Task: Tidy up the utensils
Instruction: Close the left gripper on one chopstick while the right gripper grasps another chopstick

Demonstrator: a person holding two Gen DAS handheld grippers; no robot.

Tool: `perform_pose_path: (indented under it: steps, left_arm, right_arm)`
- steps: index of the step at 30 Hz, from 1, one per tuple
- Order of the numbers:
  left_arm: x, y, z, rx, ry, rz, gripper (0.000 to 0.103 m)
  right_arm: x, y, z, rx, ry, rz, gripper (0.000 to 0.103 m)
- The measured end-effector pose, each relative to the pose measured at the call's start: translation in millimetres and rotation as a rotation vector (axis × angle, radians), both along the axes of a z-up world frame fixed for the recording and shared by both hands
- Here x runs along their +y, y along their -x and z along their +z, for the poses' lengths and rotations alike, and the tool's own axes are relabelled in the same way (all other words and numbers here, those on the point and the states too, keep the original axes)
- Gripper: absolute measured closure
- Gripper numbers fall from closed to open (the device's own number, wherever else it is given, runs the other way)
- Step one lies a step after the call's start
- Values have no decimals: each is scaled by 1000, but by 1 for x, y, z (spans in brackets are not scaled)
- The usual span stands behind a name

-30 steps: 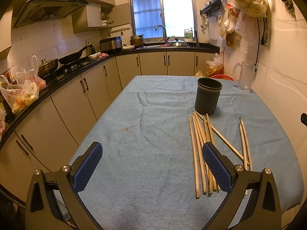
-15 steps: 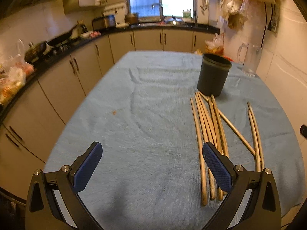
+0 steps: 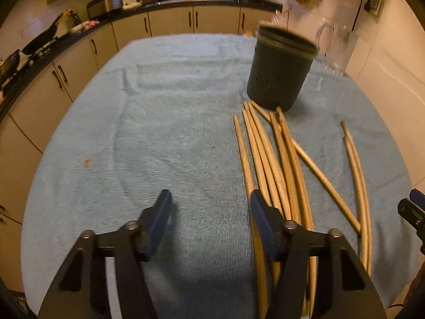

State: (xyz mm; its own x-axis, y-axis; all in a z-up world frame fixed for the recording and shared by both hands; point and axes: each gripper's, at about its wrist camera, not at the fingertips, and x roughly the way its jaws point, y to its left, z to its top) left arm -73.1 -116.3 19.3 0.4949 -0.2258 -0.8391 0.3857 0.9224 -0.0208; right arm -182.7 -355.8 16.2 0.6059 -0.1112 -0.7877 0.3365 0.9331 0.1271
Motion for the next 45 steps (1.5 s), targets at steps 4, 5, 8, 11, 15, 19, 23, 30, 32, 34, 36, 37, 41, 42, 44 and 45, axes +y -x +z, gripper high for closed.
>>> perform_pose_path:
  steps: [4, 5, 8, 11, 15, 19, 23, 30, 32, 34, 36, 37, 41, 42, 44, 45]
  left_arm:
    - [-4, -5, -3, 7, 22, -5, 51]
    - [-4, -5, -2, 13, 27, -9, 51]
    - [-9, -7, -3, 27, 36, -23, 51]
    - [-16, -8, -3, 7, 15, -36, 54]
    - [-26, -15, -6, 23, -41, -46, 94]
    - [-18, -14, -5, 16, -60, -25, 96]
    - [-3, -13, -4, 24, -63, -10, 96]
    - [16, -21, -2, 82, -40, 33, 96]
    - [15, -22, -2, 85, -51, 26, 96]
    - [13, -20, -3, 75, -65, 14, 96]
    - [15, -19, -3, 76, -63, 7, 96]
    - [17, -19, -3, 85, -55, 3, 96]
    - [25, -28, -1, 168, -7, 7, 96]
    - [28, -32, -1, 194, 8, 12, 96]
    - [32, -40, 0, 253, 34, 25, 96]
    - [31, -41, 0, 273, 37, 28, 96]
  right_arm:
    - [2, -5, -5, -6, -24, 11, 19]
    - [2, -6, -5, -7, -30, 13, 19]
    - [2, -12, -8, -8, -43, 15, 19]
    - [4, -15, -11, -4, -43, 16, 23]
    - [4, -20, -16, 6, -66, 25, 31]
    - [0, -26, -19, 26, -86, 37, 40]
    - [-4, -38, -18, 43, -83, 61, 42]
    - [-6, -74, -27, 103, -46, 108, 58]
    - [-7, -84, -30, 111, -57, 120, 63]
    - [-6, -89, -31, 132, -14, 121, 71]
    - [-8, -90, -31, 149, -5, 118, 76]
    - [-10, -89, -32, 155, -9, 116, 77]
    - [-20, -86, -32, 200, 23, 86, 77]
    - [-25, -85, -32, 212, 26, 75, 77]
    - [-32, -86, -32, 225, 14, 63, 76]
    - [-36, -89, -31, 234, -4, 58, 75]
